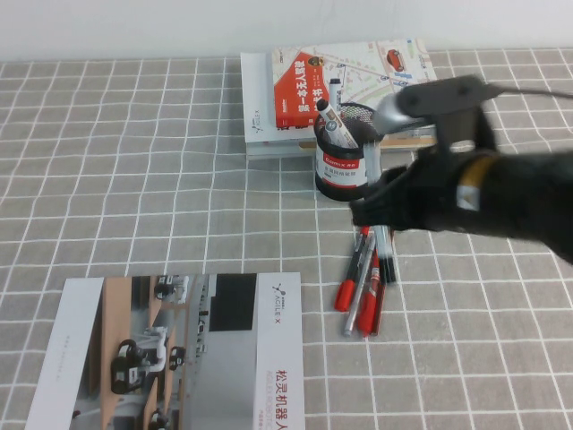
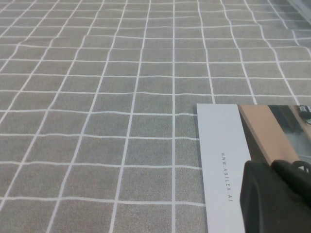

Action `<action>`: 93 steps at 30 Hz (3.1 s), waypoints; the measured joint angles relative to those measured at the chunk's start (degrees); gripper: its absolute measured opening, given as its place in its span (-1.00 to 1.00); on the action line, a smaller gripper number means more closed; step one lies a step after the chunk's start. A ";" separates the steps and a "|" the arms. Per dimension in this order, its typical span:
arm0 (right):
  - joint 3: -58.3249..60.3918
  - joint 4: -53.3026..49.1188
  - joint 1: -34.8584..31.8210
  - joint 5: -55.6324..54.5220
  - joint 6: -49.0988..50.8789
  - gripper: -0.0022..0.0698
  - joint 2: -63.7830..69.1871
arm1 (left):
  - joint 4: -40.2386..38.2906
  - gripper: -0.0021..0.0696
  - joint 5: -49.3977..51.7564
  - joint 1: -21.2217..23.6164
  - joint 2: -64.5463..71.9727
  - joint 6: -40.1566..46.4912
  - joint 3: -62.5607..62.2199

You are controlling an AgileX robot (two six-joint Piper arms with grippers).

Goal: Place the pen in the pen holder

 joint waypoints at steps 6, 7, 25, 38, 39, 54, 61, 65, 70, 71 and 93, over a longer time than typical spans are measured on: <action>15.82 -3.87 -2.77 -42.54 0.00 -0.67 -6.56 | 0.00 -0.95 0.00 0.00 0.00 0.00 0.00; 16.62 -3.32 -3.58 -47.06 0.00 -0.67 -6.03 | 0.00 -0.95 0.00 0.00 0.00 0.00 0.00; -5.86 5.60 -8.31 -66.61 -15.91 -0.67 25.29 | 0.00 -0.95 0.00 0.00 0.00 0.00 0.00; -9.15 12.39 -9.83 -58.68 -23.36 -0.24 27.39 | 0.00 -0.95 0.00 0.00 0.00 0.00 0.00; -9.15 12.72 -9.82 -58.12 -23.36 -0.24 27.00 | 0.00 -0.95 0.00 0.00 0.00 0.00 0.00; 11.48 12.17 -6.77 -48.93 -19.55 -0.97 -8.61 | 0.00 -0.95 0.00 0.00 0.00 0.00 0.00; 23.34 11.81 -6.77 -35.41 -19.32 -0.97 -29.07 | 0.00 -0.95 0.00 0.00 0.00 0.00 0.00; 26.46 11.68 -6.77 -26.02 -19.32 -0.97 -39.99 | 0.00 -0.95 0.00 0.00 0.00 0.00 0.00; 28.81 11.68 -6.77 -17.75 -19.32 -0.97 -49.15 | 0.00 -0.95 0.00 0.00 0.00 0.00 0.00; 29.08 11.68 -6.77 -16.70 -19.32 -0.97 -50.36 | 0.00 -0.95 0.00 0.00 0.00 0.00 0.00; 29.73 5.02 -13.49 8.52 -18.21 -0.97 -57.69 | 0.00 -0.95 0.00 0.00 0.00 0.00 0.00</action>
